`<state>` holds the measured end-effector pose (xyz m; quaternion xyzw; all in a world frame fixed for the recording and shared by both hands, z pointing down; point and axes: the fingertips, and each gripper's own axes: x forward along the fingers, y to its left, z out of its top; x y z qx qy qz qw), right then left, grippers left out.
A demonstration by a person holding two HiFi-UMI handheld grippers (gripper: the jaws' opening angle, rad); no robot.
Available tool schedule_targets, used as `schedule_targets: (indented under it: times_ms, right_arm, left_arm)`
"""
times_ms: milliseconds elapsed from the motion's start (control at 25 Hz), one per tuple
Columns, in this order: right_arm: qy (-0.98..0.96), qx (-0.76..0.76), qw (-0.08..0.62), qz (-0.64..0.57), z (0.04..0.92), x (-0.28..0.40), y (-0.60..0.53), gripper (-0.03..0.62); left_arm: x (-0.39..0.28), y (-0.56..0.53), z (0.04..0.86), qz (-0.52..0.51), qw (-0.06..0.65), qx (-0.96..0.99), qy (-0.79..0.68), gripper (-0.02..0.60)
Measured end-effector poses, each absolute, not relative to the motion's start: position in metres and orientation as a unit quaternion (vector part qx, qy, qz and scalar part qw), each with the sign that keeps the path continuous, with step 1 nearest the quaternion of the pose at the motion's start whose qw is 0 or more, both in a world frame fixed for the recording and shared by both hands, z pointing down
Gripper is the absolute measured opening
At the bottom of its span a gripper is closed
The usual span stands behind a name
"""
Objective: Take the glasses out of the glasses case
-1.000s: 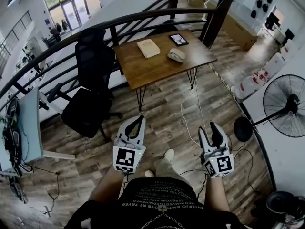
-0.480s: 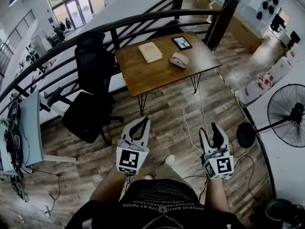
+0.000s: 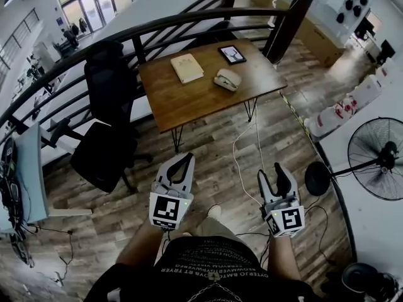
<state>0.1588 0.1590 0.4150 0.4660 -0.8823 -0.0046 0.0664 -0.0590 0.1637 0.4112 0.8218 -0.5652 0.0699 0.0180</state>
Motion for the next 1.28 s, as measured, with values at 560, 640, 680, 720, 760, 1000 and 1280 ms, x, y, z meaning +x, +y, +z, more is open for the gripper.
schedule_targets:
  times_ms: [560,640,680,720,760,1000,1280]
  right_arm:
    - [-0.899,0.434,0.062,-0.007,0.412,0.186,0.076,0.198]
    - [-0.901,0.430,0.060,-0.009,0.410,0.191,0.066,0.198]
    - [-0.901,0.429,0.059,-0.009,0.409,0.193,0.062,0.198]
    - [-0.902,0.427,0.057,-0.009,0.408,0.196,0.057,0.198]
    - [-0.903,0.425,0.056,-0.010,0.408,0.198,0.053,0.198]
    - [-0.907,0.419,0.046,-0.016,0.403,0.213,0.039,0.198]
    - [-0.907,0.419,0.029,-0.023,0.397,0.230,0.036,0.193]
  left_arm:
    - [-0.025,0.089,0.402,0.069,0.011,0.806,-0.588,0.029]
    - [-0.022,0.080,0.400,0.069,0.009,0.803,-0.592,0.029]
    - [-0.020,0.076,0.398,0.067,0.006,0.803,-0.593,0.029]
    - [-0.018,0.072,0.395,0.063,0.003,0.802,-0.594,0.029]
    - [-0.016,0.070,0.392,0.059,0.000,0.801,-0.595,0.029]
    - [-0.008,0.059,0.386,0.060,-0.009,0.794,-0.605,0.029]
    - [0.000,0.057,0.377,0.054,-0.021,0.786,-0.616,0.029]
